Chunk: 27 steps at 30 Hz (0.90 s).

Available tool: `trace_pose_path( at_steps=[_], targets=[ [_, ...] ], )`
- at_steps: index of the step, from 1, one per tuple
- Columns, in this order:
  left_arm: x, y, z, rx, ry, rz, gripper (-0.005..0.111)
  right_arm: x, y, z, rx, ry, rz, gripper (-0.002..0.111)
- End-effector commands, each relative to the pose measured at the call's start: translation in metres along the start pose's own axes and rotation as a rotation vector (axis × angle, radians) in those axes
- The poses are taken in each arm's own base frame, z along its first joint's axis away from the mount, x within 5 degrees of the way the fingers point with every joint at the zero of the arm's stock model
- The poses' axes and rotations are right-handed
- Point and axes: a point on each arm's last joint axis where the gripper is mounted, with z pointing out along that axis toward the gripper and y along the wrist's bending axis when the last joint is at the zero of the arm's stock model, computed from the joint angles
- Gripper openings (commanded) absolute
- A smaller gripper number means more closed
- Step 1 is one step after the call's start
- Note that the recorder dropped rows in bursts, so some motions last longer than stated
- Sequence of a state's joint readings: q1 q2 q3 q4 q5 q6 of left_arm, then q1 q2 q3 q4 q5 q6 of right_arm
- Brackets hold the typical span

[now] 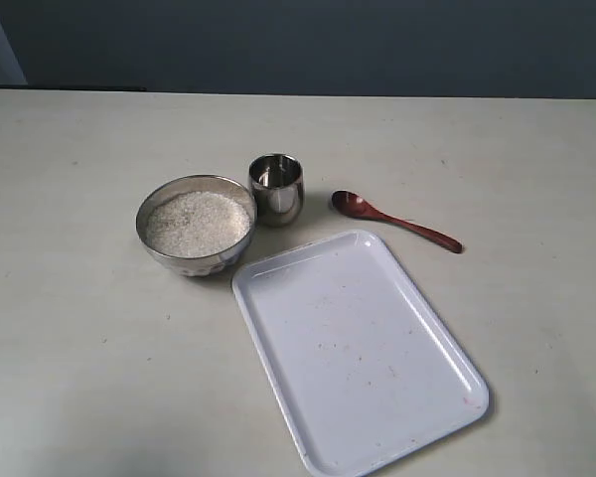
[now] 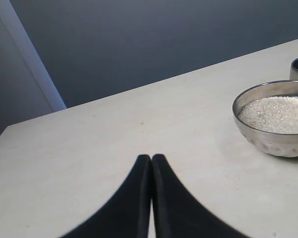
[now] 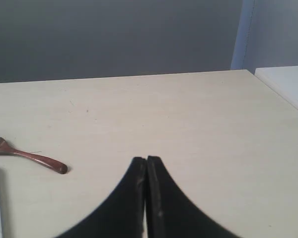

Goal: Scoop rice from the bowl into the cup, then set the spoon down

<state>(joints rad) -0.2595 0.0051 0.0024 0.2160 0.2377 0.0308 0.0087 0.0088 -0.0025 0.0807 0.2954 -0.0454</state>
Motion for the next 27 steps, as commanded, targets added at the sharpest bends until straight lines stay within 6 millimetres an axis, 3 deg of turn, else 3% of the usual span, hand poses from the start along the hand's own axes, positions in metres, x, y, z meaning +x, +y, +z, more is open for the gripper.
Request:
trace_pose_path(
  at_steps=[1,8,11,12,13,15,18,20,22,24,25,26,27],
  targets=[
    [-0.002,0.0,-0.001,0.01,-0.015,-0.005,0.001,0.0,0.0,0.0,-0.002,-0.007,-0.005,0.0],
    [-0.002,0.0,-0.001,0.01,-0.015,-0.005,0.001,-0.001,0.0,0.0,-0.001,-0.016,-0.005,0.0],
    [-0.002,0.0,-0.001,0.01,-0.015,-0.005,0.001,-0.016,-0.001,-0.002,0.004,-0.183,0.01,0.0],
    [-0.002,0.0,-0.001,0.01,-0.015,-0.005,0.001,-0.02,0.0,-0.002,-0.006,-0.23,0.09,0.0],
    [-0.002,0.0,-0.001,0.01,-0.015,-0.005,0.001,-0.026,-0.001,-0.004,-0.048,-0.295,0.394,0.0],
    [-0.002,0.0,-0.001,0.01,-0.015,-0.005,0.001,-0.031,-0.005,-0.006,-0.082,-0.362,0.714,0.0],
    [-0.002,0.0,-0.001,0.01,-0.015,-0.005,0.001,-0.03,-0.003,-0.005,-0.095,-0.325,0.741,0.0],
    [-0.002,0.0,-0.001,0.01,-0.015,-0.005,0.001,-0.043,-0.002,-0.011,-0.111,-0.363,0.728,0.0],
    [-0.002,0.0,-0.001,0.01,-0.015,-0.005,0.001,-0.066,0.001,-0.018,-0.108,-0.387,0.567,0.0],
    [-0.001,0.0,-0.001,0.008,-0.013,-0.005,0.001,-0.097,0.006,-0.015,-0.096,-0.275,0.399,0.0],
    [-0.001,0.0,-0.001,0.008,-0.013,-0.005,0.001,-0.126,0.009,-0.004,-0.086,-0.183,0.27,0.0],
    [-0.001,0.0,-0.001,0.008,-0.013,-0.005,0.001,-0.143,0.01,0.006,-0.085,-0.13,0.198,0.0],
    [-0.001,0.0,-0.001,0.008,-0.013,-0.005,0.001,-0.171,0.013,0.032,-0.093,-0.023,0.065,0.0]
  ],
)
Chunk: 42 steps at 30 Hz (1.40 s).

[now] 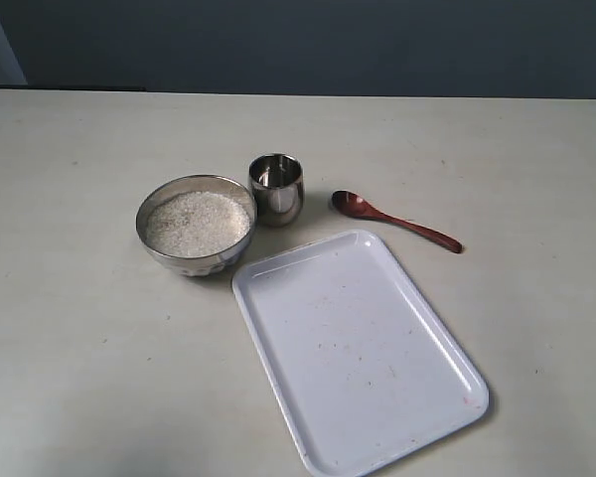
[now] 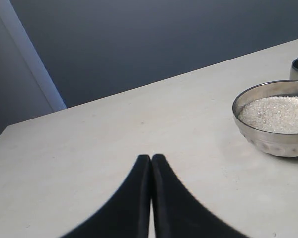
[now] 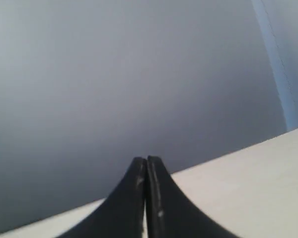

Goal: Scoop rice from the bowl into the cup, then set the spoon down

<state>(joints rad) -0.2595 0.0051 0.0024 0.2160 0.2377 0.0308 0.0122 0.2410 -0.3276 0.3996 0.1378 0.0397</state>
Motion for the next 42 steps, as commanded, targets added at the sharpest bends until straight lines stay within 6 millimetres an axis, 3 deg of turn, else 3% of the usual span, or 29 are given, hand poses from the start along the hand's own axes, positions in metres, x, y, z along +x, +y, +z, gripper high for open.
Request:
trace_pose_path(
  at_steps=[1,2,3,4,5,6,7,11,13,19,26,31,42],
  targets=[
    [-0.001,0.0,-0.001,0.008,-0.013,-0.005,0.001,-0.062,0.032,0.089,-0.016,0.315,-0.425,0.0],
    [-0.001,0.0,-0.001,0.008,-0.013,-0.005,0.001,-0.072,0.036,0.108,-0.027,0.352,-0.462,0.0],
    [-0.001,0.0,-0.001,0.008,-0.013,-0.005,0.001,-0.088,0.045,0.142,-0.051,0.403,-0.492,0.001],
    [-0.001,0.0,-0.001,0.008,-0.013,-0.005,0.001,-0.091,0.047,0.162,-0.069,0.446,-0.511,0.001],
    [-0.001,0.0,-0.001,0.008,-0.013,-0.005,0.001,-0.086,0.047,0.198,-0.117,0.578,-0.555,0.001],
    [-0.001,0.0,-0.001,0.008,-0.013,-0.005,0.001,-0.082,0.047,0.215,-0.147,0.647,-0.569,0.001],
    [-0.001,0.0,-0.001,0.008,-0.013,-0.005,0.001,-0.066,0.047,0.245,-0.21,0.793,-0.589,0.004],
    [-0.001,0.0,-0.001,0.008,-0.013,-0.005,0.001,-0.019,0.048,0.287,-0.307,1.025,-0.588,0.029],
    [-0.001,0.0,-0.001,0.008,-0.013,-0.005,0.001,0.015,0.048,0.304,-0.345,1.126,-0.589,0.043],
    [-0.001,0.0,-0.001,0.008,-0.013,-0.005,0.001,0.108,0.045,0.325,-0.422,1.36,-0.801,0.048],
    [-0.001,0.0,-0.001,0.008,-0.013,-0.005,0.001,0.17,0.047,0.327,-0.479,1.502,-0.882,0.048],
    [-0.001,0.0,-0.001,0.008,-0.013,-0.005,0.001,0.194,0.05,0.323,-0.506,1.569,-0.946,0.048],
    [-0.001,0.0,-0.001,0.008,-0.013,-0.005,0.001,0.208,0.048,0.321,-0.514,1.617,-0.941,0.048]
  ],
)
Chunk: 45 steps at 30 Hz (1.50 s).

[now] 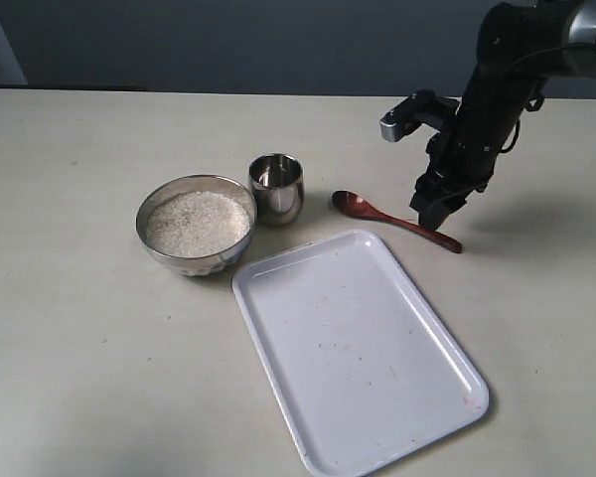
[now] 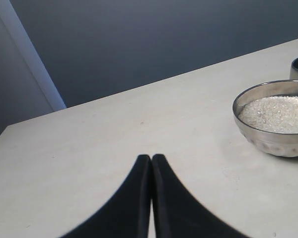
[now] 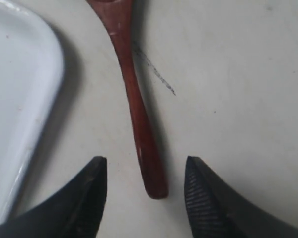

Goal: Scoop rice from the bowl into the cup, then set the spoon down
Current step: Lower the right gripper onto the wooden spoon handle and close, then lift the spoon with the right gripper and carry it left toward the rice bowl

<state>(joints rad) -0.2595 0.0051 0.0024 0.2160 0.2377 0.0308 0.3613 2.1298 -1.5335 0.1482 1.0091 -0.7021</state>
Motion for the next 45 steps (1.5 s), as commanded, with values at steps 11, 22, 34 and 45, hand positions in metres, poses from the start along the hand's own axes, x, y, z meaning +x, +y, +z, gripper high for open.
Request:
trace_pose_path(
  at_steps=[11,22,34,45],
  targets=[
    [-0.001,0.0,-0.001,0.008,-0.013,-0.005,0.001,0.002,-0.005,0.02,0.006,0.049,-0.021,0.048],
    [-0.001,0.0,-0.001,0.008,-0.013,-0.005,0.001,0.002,-0.006,0.027,-0.004,0.057,-0.013,0.048],
    [-0.001,0.0,-0.001,0.008,-0.013,-0.005,0.001,-0.006,0.009,0.047,-0.013,0.109,-0.075,0.048],
    [-0.001,0.0,-0.001,0.008,-0.013,-0.005,0.001,-0.001,0.007,0.048,0.001,0.162,-0.095,0.017]
  ],
)
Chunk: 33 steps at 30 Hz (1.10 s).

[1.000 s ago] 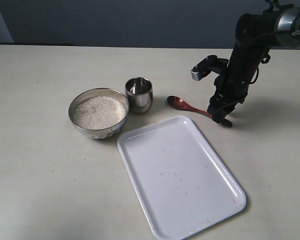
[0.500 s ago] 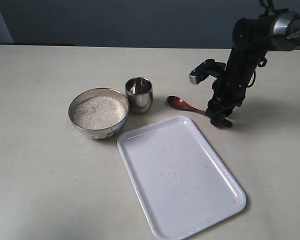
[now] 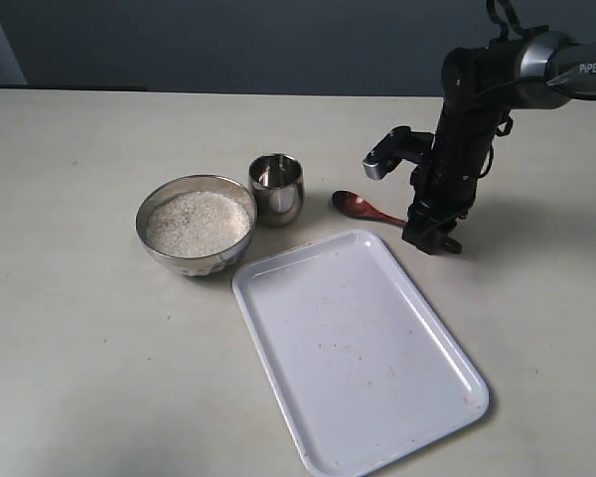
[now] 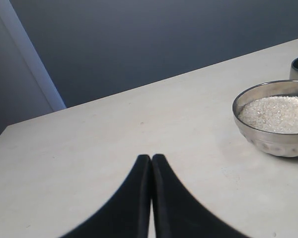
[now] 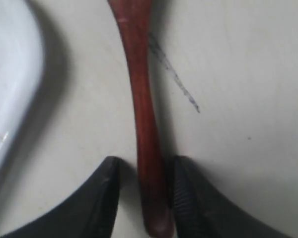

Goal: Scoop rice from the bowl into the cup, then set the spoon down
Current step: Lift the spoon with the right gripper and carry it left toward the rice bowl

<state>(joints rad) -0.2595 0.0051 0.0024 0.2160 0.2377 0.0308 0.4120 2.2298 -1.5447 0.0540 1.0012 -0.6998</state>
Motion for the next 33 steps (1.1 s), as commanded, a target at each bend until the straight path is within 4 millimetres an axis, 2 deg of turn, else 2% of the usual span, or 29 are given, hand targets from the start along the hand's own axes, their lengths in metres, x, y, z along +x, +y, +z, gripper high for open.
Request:
trace_pose_path(
  at_steps=[1,3,4,10,17,26,33],
  targets=[
    [-0.001,0.0,-0.001,0.008,-0.013,-0.005,0.001,0.004,0.001,0.007,-0.012,0.045,0.001,0.011],
    [-0.001,0.0,-0.001,0.008,-0.013,-0.005,0.001,0.005,0.001,0.007,-0.02,0.055,0.008,0.0],
    [-0.001,0.0,-0.001,0.008,-0.013,-0.005,0.001,0.005,0.002,0.007,-0.027,0.064,0.011,-0.001],
    [-0.001,0.0,-0.001,0.008,-0.013,-0.005,0.001,0.008,0.004,-0.001,-0.036,0.084,0.007,-0.001],
    [-0.001,0.0,-0.001,0.008,-0.013,-0.005,0.001,0.008,0.004,-0.022,0.008,0.051,-0.002,-0.001],
    [-0.001,0.0,-0.001,0.008,-0.013,-0.005,0.001,0.012,0.005,-0.063,0.119,0.01,0.013,-0.001],
    [-0.001,0.0,-0.001,0.008,-0.013,-0.005,0.001,0.017,0.012,-0.102,0.178,-0.065,0.025,-0.001]
  ],
)
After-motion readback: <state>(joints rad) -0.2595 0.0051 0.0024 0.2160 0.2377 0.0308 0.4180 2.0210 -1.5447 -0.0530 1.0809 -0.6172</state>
